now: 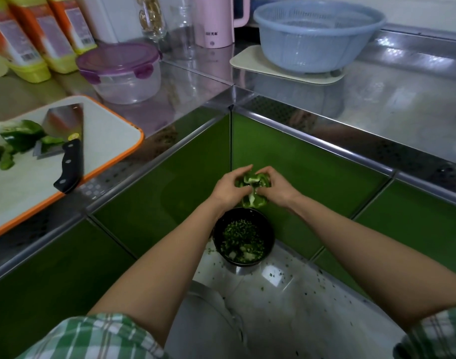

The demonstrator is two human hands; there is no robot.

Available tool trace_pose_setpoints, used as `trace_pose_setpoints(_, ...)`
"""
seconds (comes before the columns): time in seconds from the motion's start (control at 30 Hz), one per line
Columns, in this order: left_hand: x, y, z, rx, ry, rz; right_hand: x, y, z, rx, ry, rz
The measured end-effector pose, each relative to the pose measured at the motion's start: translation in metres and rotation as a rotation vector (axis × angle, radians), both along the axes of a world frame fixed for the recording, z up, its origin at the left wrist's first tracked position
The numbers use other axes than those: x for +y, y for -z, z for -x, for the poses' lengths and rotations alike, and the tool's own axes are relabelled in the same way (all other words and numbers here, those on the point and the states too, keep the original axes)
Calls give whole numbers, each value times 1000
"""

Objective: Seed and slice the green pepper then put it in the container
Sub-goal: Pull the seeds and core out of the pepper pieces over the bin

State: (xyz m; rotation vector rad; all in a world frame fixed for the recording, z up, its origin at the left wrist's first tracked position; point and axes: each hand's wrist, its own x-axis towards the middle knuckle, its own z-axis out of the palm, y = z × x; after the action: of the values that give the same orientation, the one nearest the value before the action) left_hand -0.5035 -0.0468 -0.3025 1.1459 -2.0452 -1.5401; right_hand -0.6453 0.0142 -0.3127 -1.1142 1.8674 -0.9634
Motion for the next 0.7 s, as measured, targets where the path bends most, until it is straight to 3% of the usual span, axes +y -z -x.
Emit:
trace_pose_setpoints(0.2,-5,-1,-3,-104,-125,188,-1,-8,-4,-11,-76,64)
trace_pose_setpoints(0.4,-6,-8,-11,-64,-162,104,-2,-11,-16,-180,9,79)
trace_pose_setpoints(0.7,-4,-19,-19,-5,-157,-56,-8,-14,-26,-109,119,132)
